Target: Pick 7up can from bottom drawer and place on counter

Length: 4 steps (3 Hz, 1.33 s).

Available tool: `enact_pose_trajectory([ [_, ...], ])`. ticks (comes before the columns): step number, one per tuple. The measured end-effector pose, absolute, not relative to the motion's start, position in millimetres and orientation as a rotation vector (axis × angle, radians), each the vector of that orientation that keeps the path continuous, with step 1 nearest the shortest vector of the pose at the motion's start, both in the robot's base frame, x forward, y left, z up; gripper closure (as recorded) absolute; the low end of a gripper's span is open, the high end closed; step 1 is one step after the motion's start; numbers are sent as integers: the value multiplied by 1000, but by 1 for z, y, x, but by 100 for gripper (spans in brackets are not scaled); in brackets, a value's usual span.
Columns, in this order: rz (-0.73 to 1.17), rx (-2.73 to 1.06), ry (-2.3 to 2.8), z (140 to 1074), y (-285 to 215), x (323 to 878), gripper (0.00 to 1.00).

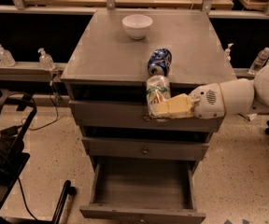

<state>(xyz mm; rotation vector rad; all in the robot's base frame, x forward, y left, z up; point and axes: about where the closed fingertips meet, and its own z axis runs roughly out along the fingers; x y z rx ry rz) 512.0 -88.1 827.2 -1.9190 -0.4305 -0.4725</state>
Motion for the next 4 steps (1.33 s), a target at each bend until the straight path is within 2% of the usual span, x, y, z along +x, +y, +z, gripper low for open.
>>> enact_pose_trajectory([
  [4, -493, -2110, -377, 876, -105, 552, 100],
])
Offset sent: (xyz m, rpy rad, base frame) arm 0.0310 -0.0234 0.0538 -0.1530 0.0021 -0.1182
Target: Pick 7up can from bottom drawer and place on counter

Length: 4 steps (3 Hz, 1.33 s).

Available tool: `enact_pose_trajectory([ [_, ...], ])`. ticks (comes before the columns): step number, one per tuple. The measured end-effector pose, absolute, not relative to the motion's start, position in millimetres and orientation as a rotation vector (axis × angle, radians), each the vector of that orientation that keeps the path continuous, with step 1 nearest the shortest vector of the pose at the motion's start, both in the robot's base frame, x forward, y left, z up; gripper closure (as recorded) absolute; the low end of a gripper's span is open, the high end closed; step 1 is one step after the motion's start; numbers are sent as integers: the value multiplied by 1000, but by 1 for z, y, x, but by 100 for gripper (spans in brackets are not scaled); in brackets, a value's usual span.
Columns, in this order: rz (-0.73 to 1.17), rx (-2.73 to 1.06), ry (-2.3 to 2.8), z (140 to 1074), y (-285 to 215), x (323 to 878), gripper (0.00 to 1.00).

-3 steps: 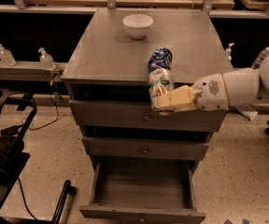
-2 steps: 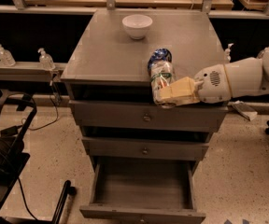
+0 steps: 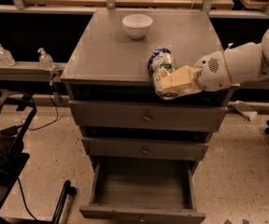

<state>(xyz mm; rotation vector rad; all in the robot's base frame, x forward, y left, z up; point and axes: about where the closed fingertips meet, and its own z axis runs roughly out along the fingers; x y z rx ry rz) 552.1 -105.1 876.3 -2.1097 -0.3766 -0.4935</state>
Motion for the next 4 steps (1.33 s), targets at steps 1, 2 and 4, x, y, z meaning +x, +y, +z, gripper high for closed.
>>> enact_pose_trajectory([
  [1, -473, -2145, -337, 876, -112, 561, 100],
  [2, -466, -2183, -287, 878, -122, 577, 100],
  [4, -480, -2236, -191, 877, -142, 607, 100],
])
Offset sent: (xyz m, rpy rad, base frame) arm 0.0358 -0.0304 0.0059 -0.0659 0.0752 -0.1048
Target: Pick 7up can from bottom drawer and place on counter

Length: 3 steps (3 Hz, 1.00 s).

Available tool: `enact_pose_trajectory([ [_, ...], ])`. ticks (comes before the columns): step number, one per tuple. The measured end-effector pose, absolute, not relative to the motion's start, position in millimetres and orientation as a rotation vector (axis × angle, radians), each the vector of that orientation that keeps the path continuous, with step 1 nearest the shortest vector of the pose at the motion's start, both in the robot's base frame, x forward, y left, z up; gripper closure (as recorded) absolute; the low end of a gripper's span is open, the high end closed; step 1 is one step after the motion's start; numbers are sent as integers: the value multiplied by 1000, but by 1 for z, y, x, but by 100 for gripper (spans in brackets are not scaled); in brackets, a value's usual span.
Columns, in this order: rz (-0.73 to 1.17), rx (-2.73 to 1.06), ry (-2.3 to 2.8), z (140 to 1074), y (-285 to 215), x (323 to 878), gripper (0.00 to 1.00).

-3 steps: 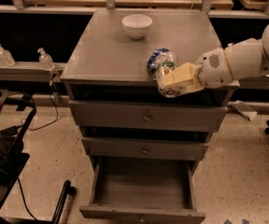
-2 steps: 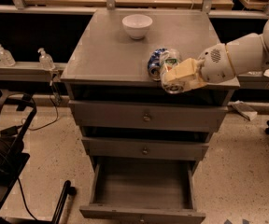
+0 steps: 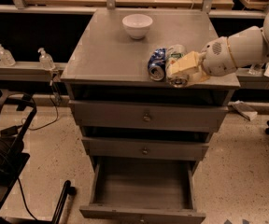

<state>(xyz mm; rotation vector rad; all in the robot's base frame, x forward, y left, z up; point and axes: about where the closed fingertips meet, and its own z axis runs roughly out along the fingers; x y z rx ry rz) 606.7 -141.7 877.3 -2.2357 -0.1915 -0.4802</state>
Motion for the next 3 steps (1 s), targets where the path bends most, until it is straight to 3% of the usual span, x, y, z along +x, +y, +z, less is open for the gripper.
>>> enact_pose_trajectory([
  [3, -482, -2299, -72, 869, -168, 647, 100],
])
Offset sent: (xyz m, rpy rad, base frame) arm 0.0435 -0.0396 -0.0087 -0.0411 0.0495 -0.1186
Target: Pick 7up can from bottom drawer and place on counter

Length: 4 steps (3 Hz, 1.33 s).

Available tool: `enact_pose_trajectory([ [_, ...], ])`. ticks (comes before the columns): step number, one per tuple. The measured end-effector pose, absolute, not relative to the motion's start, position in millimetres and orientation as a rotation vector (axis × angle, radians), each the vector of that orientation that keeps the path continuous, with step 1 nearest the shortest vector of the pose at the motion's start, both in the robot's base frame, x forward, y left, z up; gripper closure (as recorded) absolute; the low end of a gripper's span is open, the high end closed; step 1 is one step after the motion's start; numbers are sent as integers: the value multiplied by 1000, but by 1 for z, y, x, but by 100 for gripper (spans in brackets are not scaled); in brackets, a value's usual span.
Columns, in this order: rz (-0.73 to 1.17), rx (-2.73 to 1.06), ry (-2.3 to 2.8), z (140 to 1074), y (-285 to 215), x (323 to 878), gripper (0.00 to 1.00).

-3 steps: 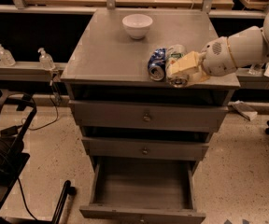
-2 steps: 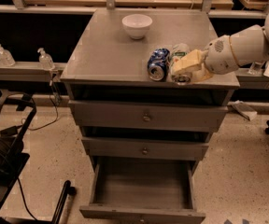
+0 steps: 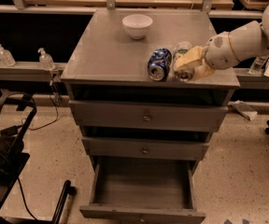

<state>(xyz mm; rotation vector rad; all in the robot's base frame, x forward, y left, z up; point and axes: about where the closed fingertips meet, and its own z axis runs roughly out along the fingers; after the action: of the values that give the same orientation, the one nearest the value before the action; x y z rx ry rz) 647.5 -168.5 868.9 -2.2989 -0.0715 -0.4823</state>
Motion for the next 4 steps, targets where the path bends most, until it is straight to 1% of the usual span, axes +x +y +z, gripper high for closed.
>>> enact_pose_trajectory([
  [3, -504, -2355, 9, 875, -191, 666, 100],
  [4, -506, -2363, 38, 873, -198, 668, 87],
])
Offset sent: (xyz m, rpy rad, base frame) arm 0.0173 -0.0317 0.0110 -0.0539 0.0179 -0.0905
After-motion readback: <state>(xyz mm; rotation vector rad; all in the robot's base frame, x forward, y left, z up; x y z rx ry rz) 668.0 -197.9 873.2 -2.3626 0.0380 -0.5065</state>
